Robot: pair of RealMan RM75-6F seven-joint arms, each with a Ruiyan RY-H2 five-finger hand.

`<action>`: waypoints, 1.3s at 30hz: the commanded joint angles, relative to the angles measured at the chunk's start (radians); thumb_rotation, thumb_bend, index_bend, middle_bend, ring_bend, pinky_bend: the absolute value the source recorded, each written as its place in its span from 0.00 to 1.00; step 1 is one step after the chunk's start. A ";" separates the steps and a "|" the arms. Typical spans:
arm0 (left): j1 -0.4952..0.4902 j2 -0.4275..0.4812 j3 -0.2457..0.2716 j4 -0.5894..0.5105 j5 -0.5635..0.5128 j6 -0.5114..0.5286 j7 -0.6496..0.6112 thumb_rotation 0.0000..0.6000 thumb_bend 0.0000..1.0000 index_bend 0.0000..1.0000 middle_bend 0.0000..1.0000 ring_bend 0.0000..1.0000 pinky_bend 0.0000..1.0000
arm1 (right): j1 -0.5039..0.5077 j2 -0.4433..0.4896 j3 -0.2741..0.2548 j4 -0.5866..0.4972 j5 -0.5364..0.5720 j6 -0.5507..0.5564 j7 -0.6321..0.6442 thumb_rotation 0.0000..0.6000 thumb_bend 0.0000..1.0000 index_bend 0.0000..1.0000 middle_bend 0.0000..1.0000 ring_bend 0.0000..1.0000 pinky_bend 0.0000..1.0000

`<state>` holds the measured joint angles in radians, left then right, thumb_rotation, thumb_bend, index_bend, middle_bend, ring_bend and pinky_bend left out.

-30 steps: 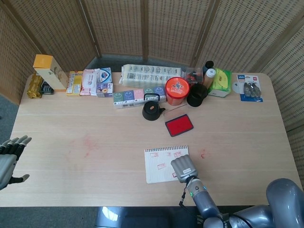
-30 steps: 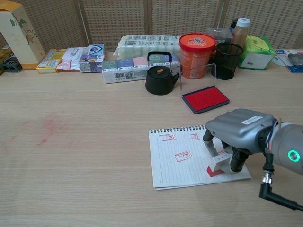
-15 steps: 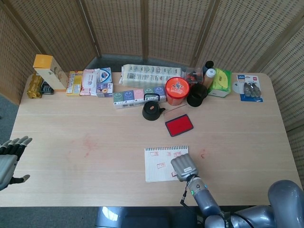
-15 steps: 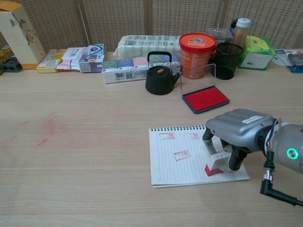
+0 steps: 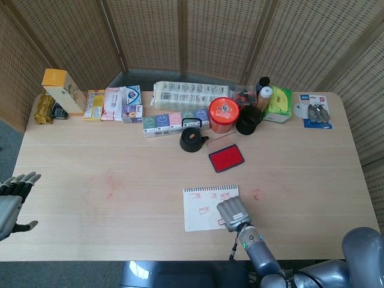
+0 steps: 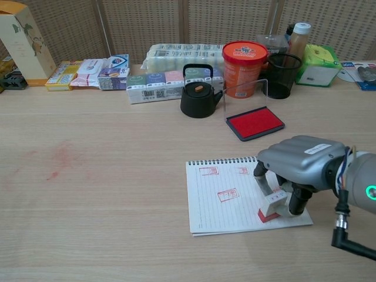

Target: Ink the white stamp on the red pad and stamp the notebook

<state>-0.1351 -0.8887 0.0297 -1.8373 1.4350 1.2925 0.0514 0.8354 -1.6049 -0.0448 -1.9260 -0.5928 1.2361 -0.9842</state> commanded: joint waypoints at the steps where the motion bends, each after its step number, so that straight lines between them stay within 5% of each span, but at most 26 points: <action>1: 0.002 0.004 0.000 0.000 0.004 0.005 -0.009 1.00 0.00 0.00 0.00 0.00 0.00 | 0.021 0.042 0.034 -0.097 0.003 0.064 -0.056 1.00 0.46 0.73 1.00 1.00 1.00; 8: 0.004 0.008 0.002 0.000 0.011 0.007 -0.017 1.00 0.00 0.00 0.00 0.00 0.00 | 0.051 0.110 0.111 -0.214 0.068 0.115 -0.082 1.00 0.46 0.73 1.00 1.00 1.00; 15: 0.004 0.009 0.001 0.000 0.006 0.006 -0.019 1.00 0.00 0.00 0.00 0.00 0.00 | 0.052 0.197 0.186 -0.170 0.106 0.082 0.007 1.00 0.46 0.73 1.00 1.00 1.00; 24: 0.002 0.005 0.002 -0.002 0.003 0.001 -0.008 1.00 0.00 0.00 0.00 0.00 0.00 | -0.002 0.258 0.210 0.065 0.080 -0.145 0.267 1.00 0.46 0.72 1.00 1.00 1.00; 39: -0.006 -0.006 -0.003 0.001 -0.026 -0.018 0.013 1.00 0.00 0.00 0.00 0.00 0.00 | -0.040 0.150 0.201 0.444 0.033 -0.362 0.519 1.00 0.46 0.73 1.00 1.00 1.00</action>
<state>-0.1411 -0.8951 0.0271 -1.8366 1.4086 1.2742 0.0647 0.8013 -1.4418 0.1594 -1.5032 -0.5525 0.8923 -0.4823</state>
